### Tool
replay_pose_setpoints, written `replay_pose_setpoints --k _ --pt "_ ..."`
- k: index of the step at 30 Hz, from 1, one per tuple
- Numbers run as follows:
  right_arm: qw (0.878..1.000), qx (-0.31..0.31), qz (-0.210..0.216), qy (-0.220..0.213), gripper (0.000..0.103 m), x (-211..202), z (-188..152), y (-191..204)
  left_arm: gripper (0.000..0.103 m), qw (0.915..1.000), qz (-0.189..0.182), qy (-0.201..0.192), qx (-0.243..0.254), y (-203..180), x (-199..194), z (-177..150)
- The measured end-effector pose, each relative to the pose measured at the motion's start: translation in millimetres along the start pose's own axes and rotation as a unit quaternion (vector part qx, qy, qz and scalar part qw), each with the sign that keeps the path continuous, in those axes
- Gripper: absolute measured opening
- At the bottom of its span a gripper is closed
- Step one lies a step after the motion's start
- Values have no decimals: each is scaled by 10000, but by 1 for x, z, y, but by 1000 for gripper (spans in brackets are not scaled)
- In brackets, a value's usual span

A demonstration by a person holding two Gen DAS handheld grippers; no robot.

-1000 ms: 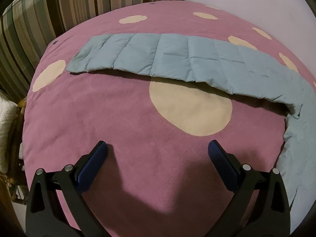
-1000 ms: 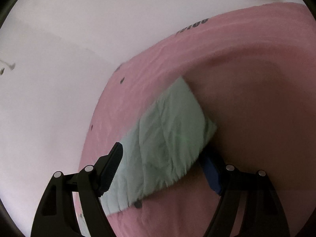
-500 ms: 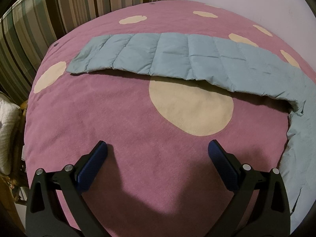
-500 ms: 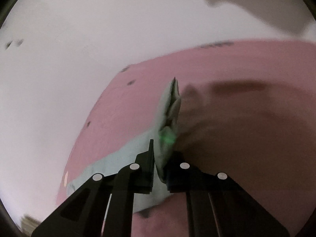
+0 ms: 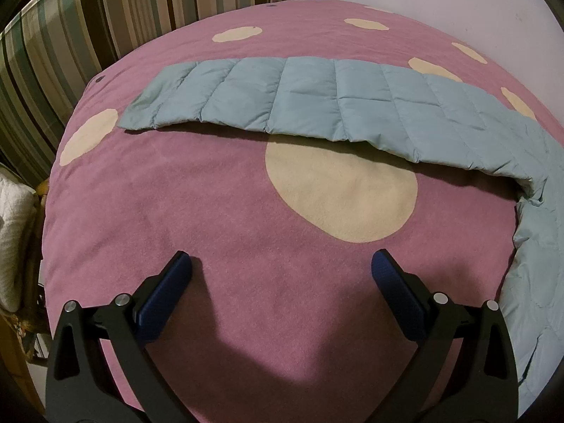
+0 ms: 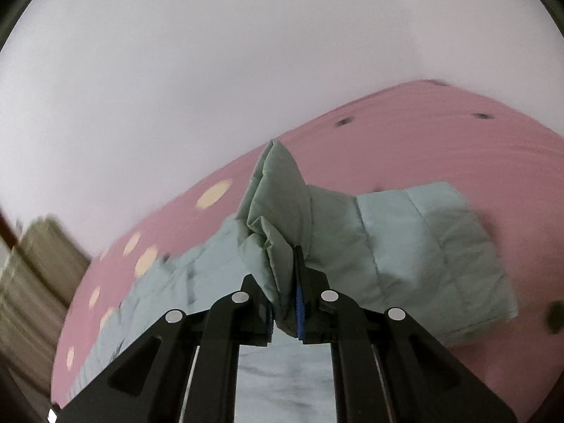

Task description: Fold large clothes

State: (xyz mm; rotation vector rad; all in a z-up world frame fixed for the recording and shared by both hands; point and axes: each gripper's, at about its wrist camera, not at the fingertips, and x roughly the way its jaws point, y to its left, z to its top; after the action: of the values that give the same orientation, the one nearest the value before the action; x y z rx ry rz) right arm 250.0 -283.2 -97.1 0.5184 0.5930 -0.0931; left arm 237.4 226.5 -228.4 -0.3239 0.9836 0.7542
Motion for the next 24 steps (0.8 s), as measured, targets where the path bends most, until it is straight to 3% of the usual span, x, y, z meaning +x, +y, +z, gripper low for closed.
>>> replay_pose_setpoints --k 3,13,24 --pt "9987 -313 230 332 9 48 6 29 101 10000 3 2 -2 0 0 0" --pt "9813 -1313 532 1304 9 146 -64 122 101 10000 2 5 2 0 1 0" --pt "9605 -1953 368 1950 9 169 -113 143 101 10000 -6 2 -3 1 1 0"
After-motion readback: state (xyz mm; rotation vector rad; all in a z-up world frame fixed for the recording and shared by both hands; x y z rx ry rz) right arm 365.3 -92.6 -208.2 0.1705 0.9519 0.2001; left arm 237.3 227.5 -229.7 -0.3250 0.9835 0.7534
